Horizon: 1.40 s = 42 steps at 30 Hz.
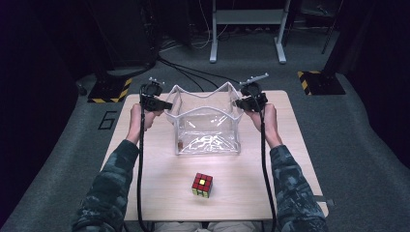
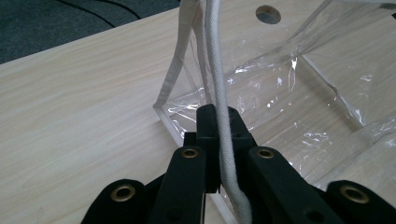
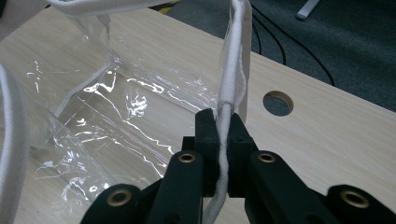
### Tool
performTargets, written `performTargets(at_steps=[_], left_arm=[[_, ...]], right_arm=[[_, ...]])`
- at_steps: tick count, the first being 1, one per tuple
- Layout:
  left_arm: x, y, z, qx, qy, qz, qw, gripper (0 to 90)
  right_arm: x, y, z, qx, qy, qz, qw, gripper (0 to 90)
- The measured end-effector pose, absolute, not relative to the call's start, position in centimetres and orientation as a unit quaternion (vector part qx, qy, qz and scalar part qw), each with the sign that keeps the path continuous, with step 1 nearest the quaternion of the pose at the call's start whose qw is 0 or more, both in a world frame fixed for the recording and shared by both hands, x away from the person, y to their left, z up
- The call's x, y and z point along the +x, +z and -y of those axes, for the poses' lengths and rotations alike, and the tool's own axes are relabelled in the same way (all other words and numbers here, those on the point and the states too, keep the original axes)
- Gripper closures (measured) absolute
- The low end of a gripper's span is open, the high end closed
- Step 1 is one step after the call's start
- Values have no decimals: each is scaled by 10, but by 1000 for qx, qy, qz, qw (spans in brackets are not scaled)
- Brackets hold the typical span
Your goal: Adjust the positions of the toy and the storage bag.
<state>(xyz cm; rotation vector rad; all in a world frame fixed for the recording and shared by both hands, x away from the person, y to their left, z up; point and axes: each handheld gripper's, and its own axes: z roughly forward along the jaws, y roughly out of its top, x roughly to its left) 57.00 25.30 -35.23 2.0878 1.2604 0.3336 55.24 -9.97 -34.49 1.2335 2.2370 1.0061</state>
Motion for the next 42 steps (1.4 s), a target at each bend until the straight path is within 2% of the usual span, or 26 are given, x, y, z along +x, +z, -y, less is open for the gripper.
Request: performTargets(at_steps=[17,19,20,23,25,26,28,30,32,36,42], left_arm=[[579,-370,-271,786,109,-510,331,875],[580,-370,-271,785,108,-509,335,847],[580,-370,-271,785,109,-510,334,800],[578,-368,-269,784,113,-511,334,597],[576,-366,-269,783,119,-510,336,473],[575,-364,-269,783,119,-508,339,432],[572,-361,-269,782,119,-502,349,346],[569,-357,-268,784,126,-496,353,284],[566,-353,-268,785,134,-491,354,220],[560,-348,-269,784,139,-486,361,147],[548,-339,-273,771,141,-490,383,68]], right_arm=[[565,-358,82,445,354,-803,179,860],[565,-359,82,447,356,-802,174,854],[565,-359,82,447,357,-802,173,846],[564,-358,82,446,360,-801,172,784],[562,-357,81,445,364,-799,175,689],[562,-356,81,441,366,-801,175,658],[560,-353,81,441,370,-799,173,540],[557,-351,82,442,374,-797,172,445],[554,-348,84,447,378,-789,185,268],[548,-342,90,444,386,-787,185,168],[534,-335,98,434,398,-788,179,117]])
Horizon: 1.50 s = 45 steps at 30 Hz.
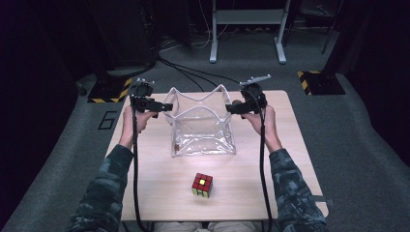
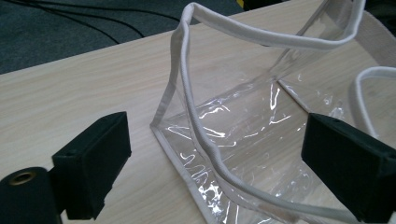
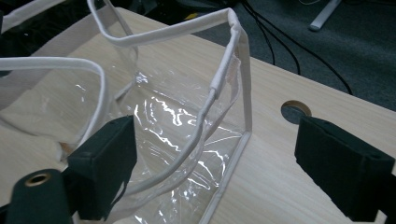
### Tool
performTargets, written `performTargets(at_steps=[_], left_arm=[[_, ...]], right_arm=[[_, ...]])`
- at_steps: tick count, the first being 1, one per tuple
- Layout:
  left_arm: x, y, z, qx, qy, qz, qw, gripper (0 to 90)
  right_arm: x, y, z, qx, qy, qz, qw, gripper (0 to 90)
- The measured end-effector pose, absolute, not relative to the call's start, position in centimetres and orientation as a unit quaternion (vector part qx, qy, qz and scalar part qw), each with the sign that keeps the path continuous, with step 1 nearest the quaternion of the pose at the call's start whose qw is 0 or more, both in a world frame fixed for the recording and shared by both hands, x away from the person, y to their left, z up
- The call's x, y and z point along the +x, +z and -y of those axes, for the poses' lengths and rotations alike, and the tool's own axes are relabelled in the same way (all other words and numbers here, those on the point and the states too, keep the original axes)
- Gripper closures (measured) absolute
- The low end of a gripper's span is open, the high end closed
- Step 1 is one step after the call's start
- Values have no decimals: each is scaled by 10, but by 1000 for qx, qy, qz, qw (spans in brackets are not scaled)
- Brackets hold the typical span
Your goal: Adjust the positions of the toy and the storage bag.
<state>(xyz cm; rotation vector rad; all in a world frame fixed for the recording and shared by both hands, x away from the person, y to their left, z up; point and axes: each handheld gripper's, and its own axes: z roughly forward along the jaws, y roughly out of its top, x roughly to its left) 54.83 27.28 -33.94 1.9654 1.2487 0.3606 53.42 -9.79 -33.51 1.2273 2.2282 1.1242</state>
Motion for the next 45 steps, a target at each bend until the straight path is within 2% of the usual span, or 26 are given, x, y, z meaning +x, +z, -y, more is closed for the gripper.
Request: performTargets(at_steps=[6,19,29,36,45], left_arm=[[532,-330,-278,770,141,-481,395,2],[485,-336,-297,770,170,-459,410,0],[461,-377,-307,775,181,-465,387,2],[447,-415,-310,784,177,-467,369,5],[434,-470,-315,789,143,-493,338,5]], right_arm=[[518,-334,107,425,400,-790,189,54],[470,-354,125,410,415,-787,201,22],[439,-397,130,411,405,-792,199,21],[428,-432,135,419,397,-797,178,22],[411,-476,132,436,384,-795,177,27]])
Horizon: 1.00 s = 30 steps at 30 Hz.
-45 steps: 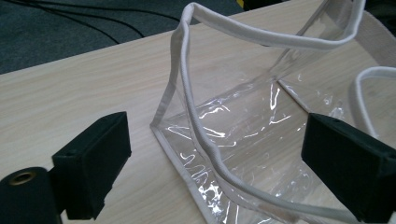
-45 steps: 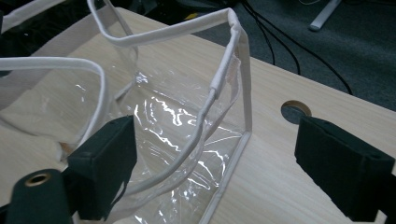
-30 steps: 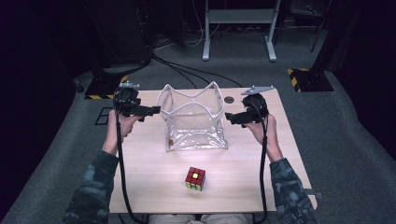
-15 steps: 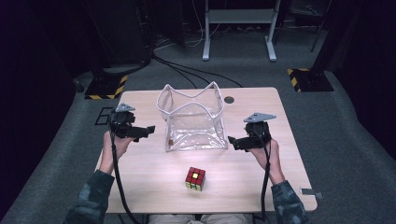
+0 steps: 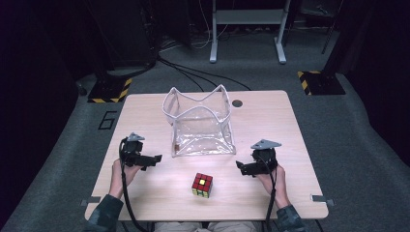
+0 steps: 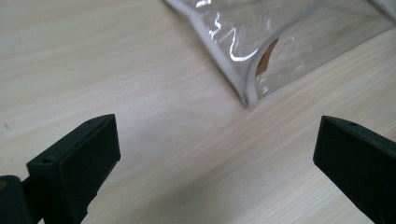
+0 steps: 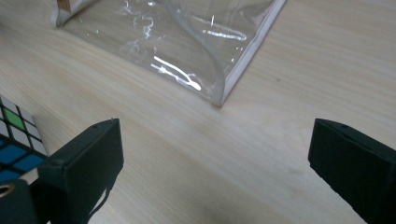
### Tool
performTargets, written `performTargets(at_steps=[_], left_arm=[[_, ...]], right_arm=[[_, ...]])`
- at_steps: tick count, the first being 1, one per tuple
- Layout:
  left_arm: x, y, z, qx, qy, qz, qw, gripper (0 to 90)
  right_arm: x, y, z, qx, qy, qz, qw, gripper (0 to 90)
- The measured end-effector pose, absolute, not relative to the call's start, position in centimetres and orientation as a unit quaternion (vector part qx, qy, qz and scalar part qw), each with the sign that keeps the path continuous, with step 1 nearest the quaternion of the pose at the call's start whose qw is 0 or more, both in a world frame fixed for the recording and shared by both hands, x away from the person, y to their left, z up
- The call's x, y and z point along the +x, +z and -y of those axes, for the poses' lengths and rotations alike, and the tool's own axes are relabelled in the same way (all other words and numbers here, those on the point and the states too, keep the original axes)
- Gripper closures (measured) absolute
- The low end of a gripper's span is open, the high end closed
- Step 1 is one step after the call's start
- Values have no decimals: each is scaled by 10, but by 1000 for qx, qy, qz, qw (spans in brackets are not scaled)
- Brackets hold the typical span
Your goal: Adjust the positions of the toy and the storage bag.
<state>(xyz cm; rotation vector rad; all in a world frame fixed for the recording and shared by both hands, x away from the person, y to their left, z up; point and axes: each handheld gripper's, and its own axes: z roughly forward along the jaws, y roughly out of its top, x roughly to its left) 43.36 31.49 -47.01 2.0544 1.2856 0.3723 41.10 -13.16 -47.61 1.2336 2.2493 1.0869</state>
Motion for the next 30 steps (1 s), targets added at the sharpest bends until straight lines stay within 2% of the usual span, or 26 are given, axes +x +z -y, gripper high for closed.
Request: performTargets(at_steps=[12,18,30], left_arm=[[405,-523,-312,787,163,-503,319,0],[400,-529,-309,785,197,-492,322,0],[399,-531,-308,774,206,-500,329,0]], right_arm=[[394,-519,122,440,361,-804,169,27],[388,-528,113,438,340,-808,198,33],[389,-530,113,445,341,-805,192,30]])
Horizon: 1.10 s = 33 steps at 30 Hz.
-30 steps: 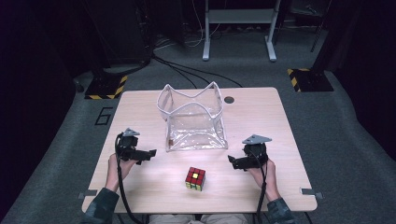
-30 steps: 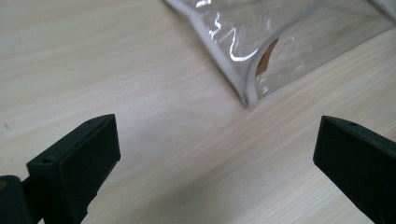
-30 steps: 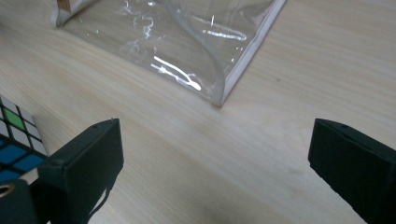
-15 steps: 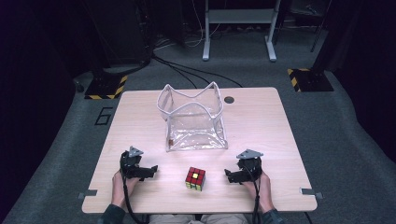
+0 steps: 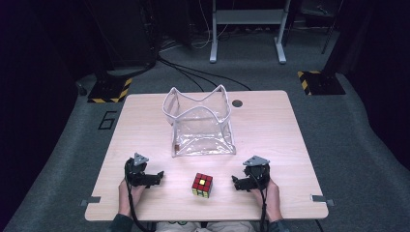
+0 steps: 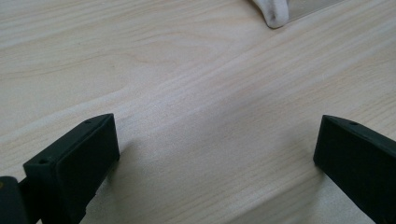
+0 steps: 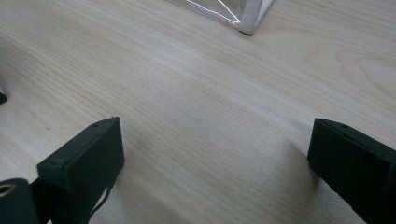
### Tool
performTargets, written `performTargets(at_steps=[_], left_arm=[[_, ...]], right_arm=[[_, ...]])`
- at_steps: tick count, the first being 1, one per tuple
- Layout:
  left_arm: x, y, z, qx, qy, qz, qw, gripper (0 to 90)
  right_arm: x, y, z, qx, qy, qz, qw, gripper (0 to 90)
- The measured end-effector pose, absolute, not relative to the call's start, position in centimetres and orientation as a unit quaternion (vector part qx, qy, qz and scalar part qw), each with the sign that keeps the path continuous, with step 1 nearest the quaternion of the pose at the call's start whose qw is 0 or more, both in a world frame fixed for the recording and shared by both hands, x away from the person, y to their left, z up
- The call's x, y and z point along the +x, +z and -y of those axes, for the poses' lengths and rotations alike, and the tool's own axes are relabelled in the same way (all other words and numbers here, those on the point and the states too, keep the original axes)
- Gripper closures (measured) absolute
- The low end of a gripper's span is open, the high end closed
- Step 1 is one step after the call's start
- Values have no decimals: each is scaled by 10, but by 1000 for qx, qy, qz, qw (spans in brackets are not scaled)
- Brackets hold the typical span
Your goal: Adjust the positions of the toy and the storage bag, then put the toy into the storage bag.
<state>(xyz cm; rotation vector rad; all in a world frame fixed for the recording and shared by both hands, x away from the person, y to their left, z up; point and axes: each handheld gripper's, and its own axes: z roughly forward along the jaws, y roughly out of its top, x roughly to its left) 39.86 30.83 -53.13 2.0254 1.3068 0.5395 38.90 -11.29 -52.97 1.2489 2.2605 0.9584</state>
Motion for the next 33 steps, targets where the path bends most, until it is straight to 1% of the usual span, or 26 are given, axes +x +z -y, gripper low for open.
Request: performTargets(at_steps=[24,33], left_arm=[[399,-531,-307,773,208,-506,322,1],[398,-531,-307,771,208,-508,323,2]], right_arm=[[390,-530,112,450,339,-803,193,24],[390,-530,111,456,334,-800,200,0]])
